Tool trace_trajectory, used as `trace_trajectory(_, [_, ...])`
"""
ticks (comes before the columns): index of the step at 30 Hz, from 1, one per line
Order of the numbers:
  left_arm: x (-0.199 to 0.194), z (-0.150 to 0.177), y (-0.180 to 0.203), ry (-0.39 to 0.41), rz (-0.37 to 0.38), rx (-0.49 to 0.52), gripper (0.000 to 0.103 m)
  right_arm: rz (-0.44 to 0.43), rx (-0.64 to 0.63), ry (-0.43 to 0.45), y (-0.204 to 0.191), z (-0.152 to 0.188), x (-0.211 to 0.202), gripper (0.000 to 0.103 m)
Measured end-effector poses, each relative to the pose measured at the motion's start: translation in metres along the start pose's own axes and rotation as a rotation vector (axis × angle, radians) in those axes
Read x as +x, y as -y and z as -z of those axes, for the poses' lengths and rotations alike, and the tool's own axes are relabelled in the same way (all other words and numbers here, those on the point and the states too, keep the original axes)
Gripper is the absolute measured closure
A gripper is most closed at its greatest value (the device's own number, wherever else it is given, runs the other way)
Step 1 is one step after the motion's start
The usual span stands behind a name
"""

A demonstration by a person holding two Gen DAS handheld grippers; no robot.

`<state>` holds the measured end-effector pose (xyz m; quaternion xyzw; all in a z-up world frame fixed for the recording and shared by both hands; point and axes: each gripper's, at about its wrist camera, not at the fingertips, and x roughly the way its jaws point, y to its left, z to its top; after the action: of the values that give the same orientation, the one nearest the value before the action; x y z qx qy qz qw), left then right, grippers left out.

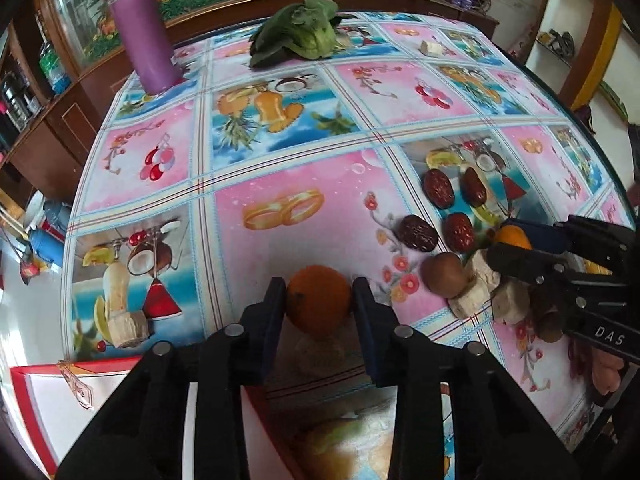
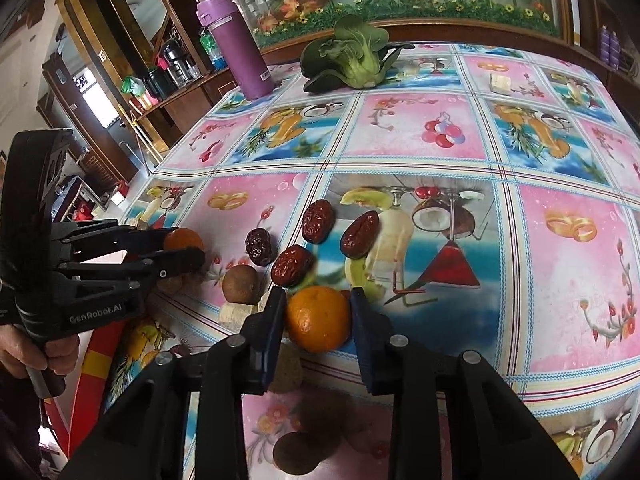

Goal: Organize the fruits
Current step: 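Grasp an orange with the right gripper while the left gripper grasps another orange, then carry both oranges over the white tray and open both grippers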

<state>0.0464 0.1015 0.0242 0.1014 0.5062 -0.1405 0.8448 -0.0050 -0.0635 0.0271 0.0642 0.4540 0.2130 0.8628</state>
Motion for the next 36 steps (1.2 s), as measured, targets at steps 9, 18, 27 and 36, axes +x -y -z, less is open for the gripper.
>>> trace_trajectory(9, [0.000, -0.003, 0.031, -0.021, 0.028, 0.065, 0.067, -0.009, -0.002, -0.021, 0.002, 0.002, -0.002, 0.073])
trace_trajectory(18, [-0.008, 0.009, 0.044, -0.006, 0.044, 0.012, 0.068, -0.016, 0.021, 0.023, 0.007, 0.006, -0.019, 0.073])
trace_trajectory(27, [-0.087, 0.051, 0.044, 0.157, 0.084, -0.073, 0.068, -0.083, -0.031, 0.120, -0.034, 0.024, -0.050, 0.073])
trace_trajectory(36, [-0.153, 0.137, -0.006, 0.254, -0.082, -0.254, 0.068, -0.206, -0.201, 0.093, -0.146, 0.042, -0.043, 0.073])
